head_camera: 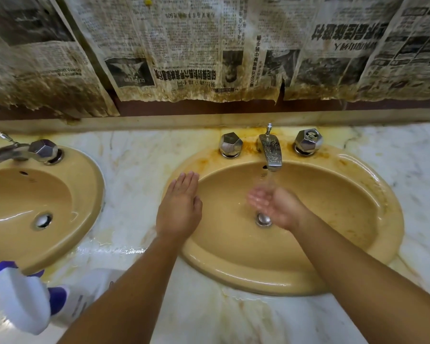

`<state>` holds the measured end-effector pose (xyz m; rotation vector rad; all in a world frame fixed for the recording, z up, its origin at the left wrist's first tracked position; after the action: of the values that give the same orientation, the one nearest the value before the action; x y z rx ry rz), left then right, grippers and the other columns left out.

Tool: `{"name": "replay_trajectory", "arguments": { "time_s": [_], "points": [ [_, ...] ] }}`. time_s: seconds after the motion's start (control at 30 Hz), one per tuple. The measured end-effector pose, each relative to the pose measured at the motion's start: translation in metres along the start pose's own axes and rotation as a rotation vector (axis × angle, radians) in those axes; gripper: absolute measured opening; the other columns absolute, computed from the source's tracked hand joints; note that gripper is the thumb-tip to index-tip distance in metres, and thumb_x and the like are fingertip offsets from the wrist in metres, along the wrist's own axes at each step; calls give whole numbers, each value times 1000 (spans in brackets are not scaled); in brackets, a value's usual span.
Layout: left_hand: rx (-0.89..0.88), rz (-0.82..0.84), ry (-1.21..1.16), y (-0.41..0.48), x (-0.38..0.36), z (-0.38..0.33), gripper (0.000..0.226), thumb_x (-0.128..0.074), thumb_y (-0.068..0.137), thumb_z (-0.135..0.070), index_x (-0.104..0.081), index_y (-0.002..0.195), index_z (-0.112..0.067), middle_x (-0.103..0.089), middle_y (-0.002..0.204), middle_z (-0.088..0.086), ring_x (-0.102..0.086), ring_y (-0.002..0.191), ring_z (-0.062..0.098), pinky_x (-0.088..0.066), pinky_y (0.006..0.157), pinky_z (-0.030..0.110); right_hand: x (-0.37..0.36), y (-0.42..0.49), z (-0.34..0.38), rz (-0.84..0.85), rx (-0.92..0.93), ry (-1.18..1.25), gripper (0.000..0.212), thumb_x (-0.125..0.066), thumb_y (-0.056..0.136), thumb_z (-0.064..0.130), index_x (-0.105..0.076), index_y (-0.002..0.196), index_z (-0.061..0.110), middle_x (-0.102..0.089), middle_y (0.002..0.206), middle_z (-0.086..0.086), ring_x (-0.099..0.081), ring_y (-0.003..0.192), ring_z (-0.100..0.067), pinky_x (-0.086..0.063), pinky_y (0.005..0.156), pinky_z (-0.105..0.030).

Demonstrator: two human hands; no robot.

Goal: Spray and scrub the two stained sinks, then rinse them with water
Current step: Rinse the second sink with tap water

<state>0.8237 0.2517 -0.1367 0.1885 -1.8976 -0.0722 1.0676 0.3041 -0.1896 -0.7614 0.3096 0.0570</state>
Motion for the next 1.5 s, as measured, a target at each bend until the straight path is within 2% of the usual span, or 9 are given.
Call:
{"name": "replay_trajectory", "arguments": {
  "time_s": [0.1,0.27,0.47,0.57,0.7,0.83,1.03,1.23,1.5],
  "points": [
    [-2,5,7,0,-1,0,62,-51,98,-16,-37,158,-14,-36,164,4,-25,155,20,-11,127,31,-22,-3,27,22,-17,593,44,-34,111,24,-58,129,-8,-67,127,-28,-64,123,-38,-50,108,-46],
    [-8,26,19,1,-1,1,62,-50,98,-17,-36,158,-14,-37,163,5,-25,155,22,-14,128,34,-44,-20,-13,152,-167,343,60,-25,112,38,-57,134,-7,-67,128,-27,-64,123,-40,-49,109,-51],
    [-27,55,60,2,-1,-5,64,-52,97,-16,-34,158,-8,-35,163,10,-24,155,27,-13,128,38,-16,-22,-8,112,-9,784,52,-28,110,28,-52,139,-8,-66,129,-28,-59,129,-39,-42,115,-49],
    [-48,79,102,-1,-3,-9,66,-53,96,-15,-32,158,-4,-34,163,15,-25,154,33,-17,127,43,-38,-52,1,301,11,452,49,-30,110,28,-57,137,-2,-66,134,-20,-61,129,-33,-43,115,-48],
    [-78,86,144,-5,-4,-15,67,-56,94,-12,-33,157,-1,-35,162,19,-27,152,38,-24,124,49,-45,-97,-49,470,-119,-495,47,-33,112,38,-63,138,13,-67,138,-3,-62,128,-17,-47,112,-35],
    [-62,127,199,-10,-10,-18,71,-55,93,-13,-28,158,0,-31,163,21,-23,153,38,-22,125,50,-15,-132,-55,542,-126,-1451,61,-23,104,67,-40,156,39,-37,163,11,-36,149,-15,-24,120,-33],
    [-12,134,259,-39,-13,-34,63,-53,95,-26,-42,153,-5,-32,162,23,-21,152,43,-16,125,53,87,-115,-15,72,-150,-1817,74,-20,101,71,-64,134,21,-59,143,-4,-55,127,-25,-42,104,-40],
    [19,517,83,-70,-38,-91,54,-39,105,-48,-38,156,-32,-43,159,-4,-45,141,21,-41,110,36,67,-129,-30,125,276,-1800,55,-22,106,55,-70,104,27,-70,115,-1,-62,108,-25,-43,84,-36],
    [1,770,-102,-90,-63,-155,48,-42,101,-60,-71,97,-23,-72,93,-4,-64,92,18,-52,87,40,122,-135,2,-85,556,-1887,65,-23,104,55,-63,72,15,-62,66,-2,-55,66,-20,-36,70,-35]
  ]
}}
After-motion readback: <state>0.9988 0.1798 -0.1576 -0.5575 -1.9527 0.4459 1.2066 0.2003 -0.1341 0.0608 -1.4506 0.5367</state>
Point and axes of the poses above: each hand's wrist, its own y-axis towards the middle knuckle, its own x-axis out of the back of the hand, z = x × y, the point moved 7 cm from there along y, towards the middle knuckle
